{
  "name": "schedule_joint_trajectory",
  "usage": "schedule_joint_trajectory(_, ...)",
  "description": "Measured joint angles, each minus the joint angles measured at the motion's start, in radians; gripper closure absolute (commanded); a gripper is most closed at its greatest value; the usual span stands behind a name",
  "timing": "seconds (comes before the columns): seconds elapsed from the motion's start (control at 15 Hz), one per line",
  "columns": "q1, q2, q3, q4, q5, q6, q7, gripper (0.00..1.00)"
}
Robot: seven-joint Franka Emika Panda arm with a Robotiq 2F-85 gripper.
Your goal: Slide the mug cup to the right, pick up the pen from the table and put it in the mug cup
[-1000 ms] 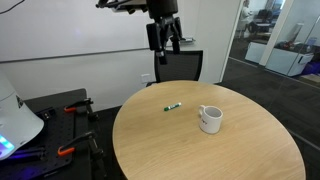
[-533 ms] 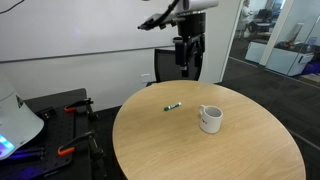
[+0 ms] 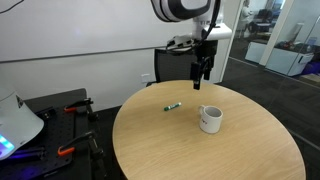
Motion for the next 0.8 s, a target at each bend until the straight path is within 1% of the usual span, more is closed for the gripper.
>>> schedule_joint_trajectory(0.2,0.022,0.085,-0.021,0.058,0.005,0.0,0.0,0.0)
schedule_joint_trajectory(0.6,0.037,0.247,-0.039,0.157,0.032,-0.001,0.001,0.0)
schedule_joint_trajectory(0.8,0.041,0.286,-0.041,0.185,0.037,-0.003,0.001,0.0)
